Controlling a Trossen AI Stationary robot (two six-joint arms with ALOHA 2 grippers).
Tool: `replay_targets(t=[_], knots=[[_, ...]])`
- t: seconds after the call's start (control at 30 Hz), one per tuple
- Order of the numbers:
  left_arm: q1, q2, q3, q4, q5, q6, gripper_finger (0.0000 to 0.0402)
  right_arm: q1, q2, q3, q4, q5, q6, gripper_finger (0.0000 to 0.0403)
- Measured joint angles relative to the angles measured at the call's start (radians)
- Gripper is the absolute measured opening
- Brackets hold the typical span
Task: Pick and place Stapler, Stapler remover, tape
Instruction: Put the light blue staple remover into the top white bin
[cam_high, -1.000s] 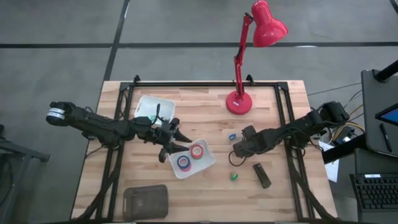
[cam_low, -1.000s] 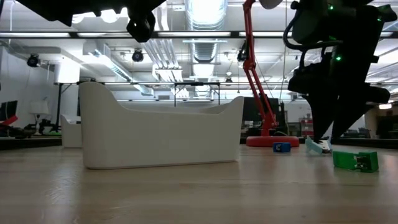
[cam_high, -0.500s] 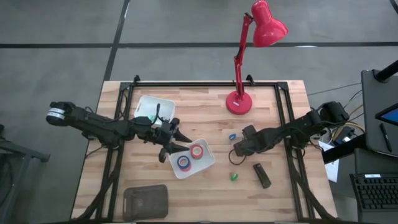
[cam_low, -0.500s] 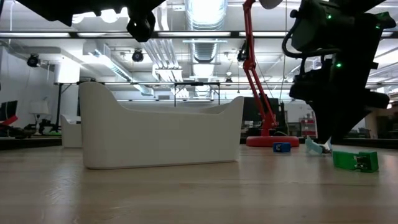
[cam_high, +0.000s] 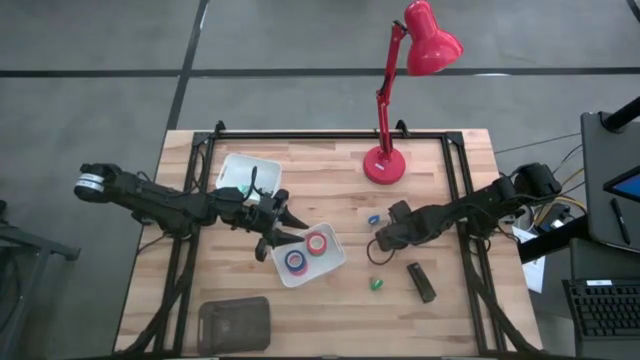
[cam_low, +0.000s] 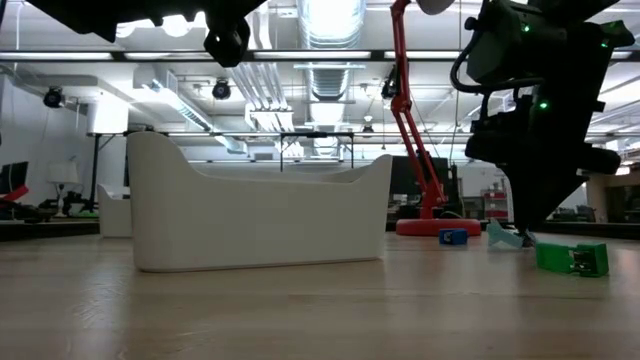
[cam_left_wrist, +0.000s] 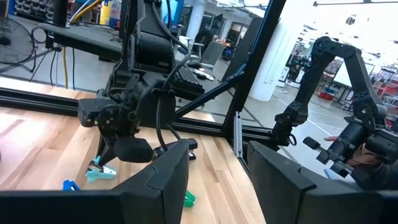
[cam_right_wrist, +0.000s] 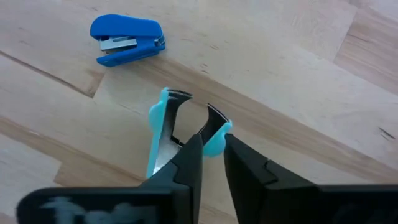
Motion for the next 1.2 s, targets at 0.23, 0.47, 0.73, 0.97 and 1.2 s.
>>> replay_targets(t=[0.23, 0.47, 0.73, 0.97, 1.2], knots=[[0.0, 0.0, 0.0, 0.0, 0.0, 0.0, 0.0167, -0.011, 0.0, 0.0, 0.003, 0.007, -0.042, 0.0021], [0.0, 0.0, -0.002, -0.021, 0.0, 0.0, 0.0167, -0.016, 0.0, 0.001, 0.004, 0.029, -0.086, 0.0009], [0.0, 0.002, -0.015, -0.05, -0.063, 0.036, 0.0167, -0.016, -0.002, 0.038, 0.003, 0.032, -0.145, 0.0008], [-0.001, 0.033, -0.02, -0.046, -0.087, 0.138, 0.0167, 0.004, -0.002, 0.105, 0.006, 0.087, -0.211, 0.0008], [-0.001, 0.116, 0.0, -0.023, -0.088, 0.192, 0.0167, 0.045, -0.002, 0.169, 0.006, 0.142, -0.254, 0.0008]])
